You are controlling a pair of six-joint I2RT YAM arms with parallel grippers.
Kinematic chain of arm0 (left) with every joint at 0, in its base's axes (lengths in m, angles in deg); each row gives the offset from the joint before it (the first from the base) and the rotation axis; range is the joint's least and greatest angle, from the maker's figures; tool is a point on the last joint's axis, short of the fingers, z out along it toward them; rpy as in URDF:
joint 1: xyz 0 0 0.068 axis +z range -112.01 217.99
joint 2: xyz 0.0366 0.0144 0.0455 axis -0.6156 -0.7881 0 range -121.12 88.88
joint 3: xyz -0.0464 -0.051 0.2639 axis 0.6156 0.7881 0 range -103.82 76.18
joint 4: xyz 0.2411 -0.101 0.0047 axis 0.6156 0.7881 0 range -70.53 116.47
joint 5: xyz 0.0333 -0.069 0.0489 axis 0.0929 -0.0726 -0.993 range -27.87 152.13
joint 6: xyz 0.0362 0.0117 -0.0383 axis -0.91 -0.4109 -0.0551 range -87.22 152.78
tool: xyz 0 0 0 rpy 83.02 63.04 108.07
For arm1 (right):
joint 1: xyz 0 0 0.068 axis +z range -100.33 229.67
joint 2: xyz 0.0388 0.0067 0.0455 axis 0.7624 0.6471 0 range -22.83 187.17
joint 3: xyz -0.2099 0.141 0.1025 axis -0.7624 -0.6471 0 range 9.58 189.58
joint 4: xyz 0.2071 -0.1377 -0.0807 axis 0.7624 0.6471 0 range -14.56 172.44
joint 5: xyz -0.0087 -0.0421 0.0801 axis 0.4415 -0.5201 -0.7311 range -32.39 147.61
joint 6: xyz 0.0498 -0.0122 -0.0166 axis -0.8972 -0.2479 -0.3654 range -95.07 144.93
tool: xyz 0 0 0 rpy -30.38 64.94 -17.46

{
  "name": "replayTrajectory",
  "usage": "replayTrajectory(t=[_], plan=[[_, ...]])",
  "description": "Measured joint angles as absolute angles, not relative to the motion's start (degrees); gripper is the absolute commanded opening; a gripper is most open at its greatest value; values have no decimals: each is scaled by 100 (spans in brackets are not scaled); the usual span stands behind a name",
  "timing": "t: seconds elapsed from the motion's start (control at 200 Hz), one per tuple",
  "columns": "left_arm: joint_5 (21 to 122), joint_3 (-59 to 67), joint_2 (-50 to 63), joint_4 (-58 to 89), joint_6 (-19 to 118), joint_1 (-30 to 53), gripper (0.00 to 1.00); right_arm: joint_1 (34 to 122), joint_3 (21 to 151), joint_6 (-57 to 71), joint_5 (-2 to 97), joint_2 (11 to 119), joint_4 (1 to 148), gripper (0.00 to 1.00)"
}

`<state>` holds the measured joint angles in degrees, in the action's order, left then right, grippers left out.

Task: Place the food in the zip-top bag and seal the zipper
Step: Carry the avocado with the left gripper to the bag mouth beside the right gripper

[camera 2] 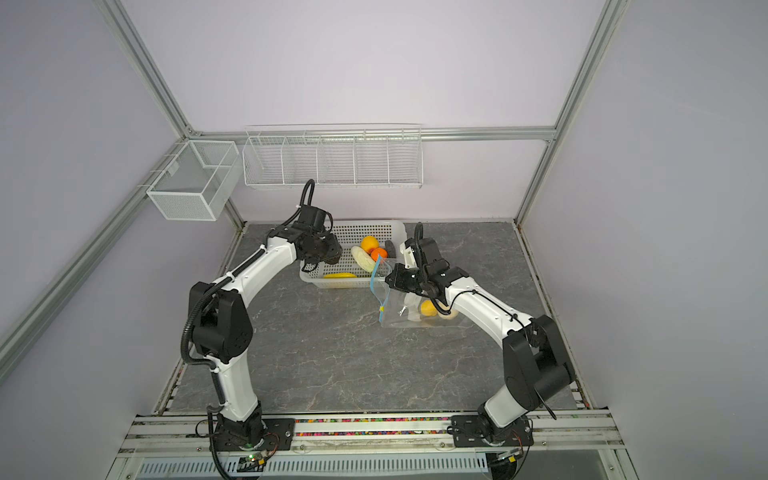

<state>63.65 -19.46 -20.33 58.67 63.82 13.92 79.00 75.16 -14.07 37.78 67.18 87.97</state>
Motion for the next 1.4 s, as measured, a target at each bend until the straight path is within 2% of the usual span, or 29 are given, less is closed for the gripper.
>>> replayTrajectory(t=[0.5, 0.89, 1.399], plan=[[7772, -173, -254, 4568, 7421, 753, 48, 7908, 7516, -1409, 3874, 6576, 8795, 6], [8452, 227, -210, 3460, 8205, 491, 47, 7994, 7516, -1411, 3968, 6563, 8799, 7], [8771, 450, -429, 2728, 8614, 364, 47, 8059, 7519, -1414, 4088, 6404, 8821, 6]])
